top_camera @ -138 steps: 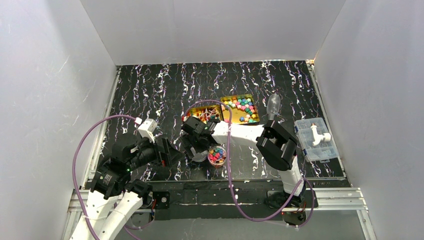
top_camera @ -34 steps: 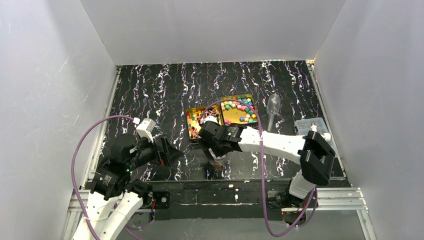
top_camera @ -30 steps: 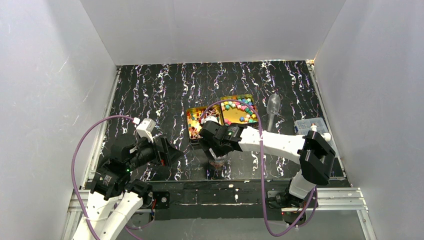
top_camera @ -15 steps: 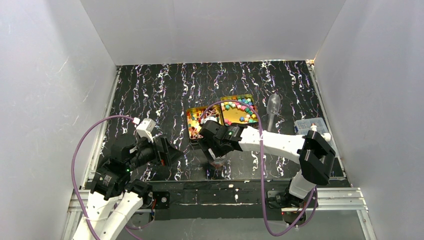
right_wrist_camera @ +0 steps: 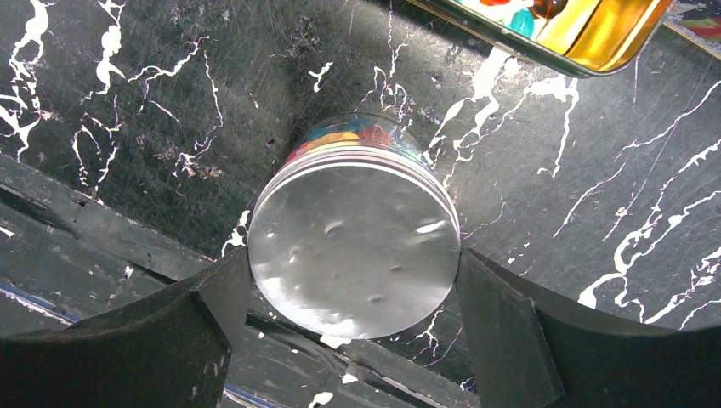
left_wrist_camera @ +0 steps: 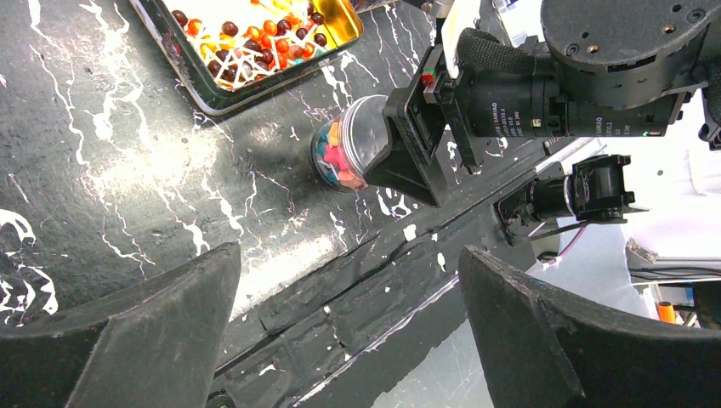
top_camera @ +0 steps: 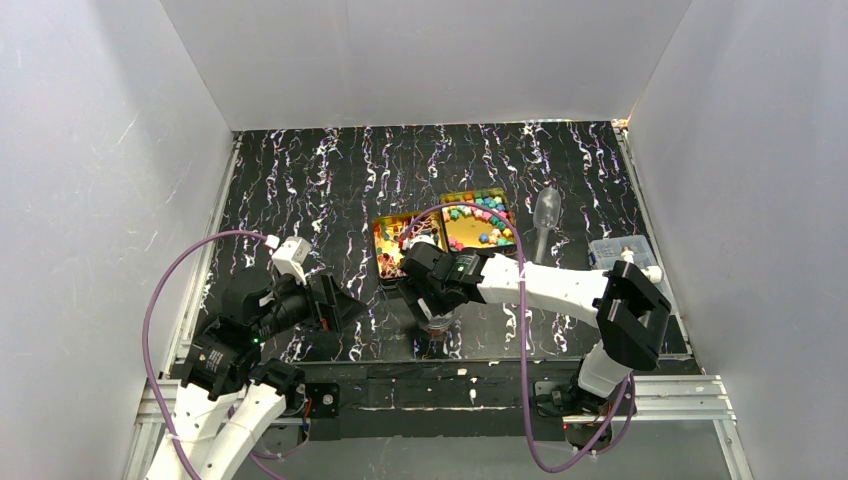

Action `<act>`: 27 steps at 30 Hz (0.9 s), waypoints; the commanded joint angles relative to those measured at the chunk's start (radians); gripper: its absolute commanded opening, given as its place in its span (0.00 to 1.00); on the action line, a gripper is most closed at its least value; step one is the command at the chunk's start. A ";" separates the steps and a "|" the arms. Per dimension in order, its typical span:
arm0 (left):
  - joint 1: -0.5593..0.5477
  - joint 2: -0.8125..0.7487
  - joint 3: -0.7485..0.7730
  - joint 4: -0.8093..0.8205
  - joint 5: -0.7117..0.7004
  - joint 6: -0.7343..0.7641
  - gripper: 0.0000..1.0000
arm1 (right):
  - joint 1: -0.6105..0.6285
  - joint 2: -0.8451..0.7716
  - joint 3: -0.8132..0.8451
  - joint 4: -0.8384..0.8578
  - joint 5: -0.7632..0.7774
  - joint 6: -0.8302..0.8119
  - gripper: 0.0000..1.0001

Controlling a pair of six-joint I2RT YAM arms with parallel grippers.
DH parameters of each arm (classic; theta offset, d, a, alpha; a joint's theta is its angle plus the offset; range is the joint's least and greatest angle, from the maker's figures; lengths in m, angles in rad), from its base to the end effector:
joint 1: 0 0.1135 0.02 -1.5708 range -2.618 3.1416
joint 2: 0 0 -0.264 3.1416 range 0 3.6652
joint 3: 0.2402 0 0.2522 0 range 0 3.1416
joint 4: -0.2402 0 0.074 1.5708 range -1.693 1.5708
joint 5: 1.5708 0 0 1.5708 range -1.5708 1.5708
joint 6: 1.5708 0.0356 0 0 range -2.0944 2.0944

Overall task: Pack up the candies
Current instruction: Close the bottle lid on the packing bottle.

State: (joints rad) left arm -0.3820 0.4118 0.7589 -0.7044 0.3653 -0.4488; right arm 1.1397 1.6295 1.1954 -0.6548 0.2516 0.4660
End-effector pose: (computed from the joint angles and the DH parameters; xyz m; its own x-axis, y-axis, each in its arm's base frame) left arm 0.0774 -0.0448 0.3214 -0.5782 -0.2044 -0.7899 0.4527 0.7250 -0.5190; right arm 0.1473 0.2990 0.2323 -0.7045 -0.4903 -0.5132 -0.5766 0.8169 0.0112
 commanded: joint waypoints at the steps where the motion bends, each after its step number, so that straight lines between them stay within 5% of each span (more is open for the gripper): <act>1: 0.006 0.009 -0.013 0.000 0.003 0.005 0.99 | -0.003 -0.001 -0.003 0.013 -0.008 -0.003 0.80; 27: 0.009 0.012 -0.012 0.001 0.007 0.006 0.99 | -0.003 0.004 0.001 0.008 -0.001 -0.003 0.96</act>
State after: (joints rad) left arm -0.3805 0.4141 0.7586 -0.7040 0.3653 -0.4488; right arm 1.1389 1.6314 1.1927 -0.6491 0.2474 0.4660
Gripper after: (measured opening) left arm 0.993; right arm 0.927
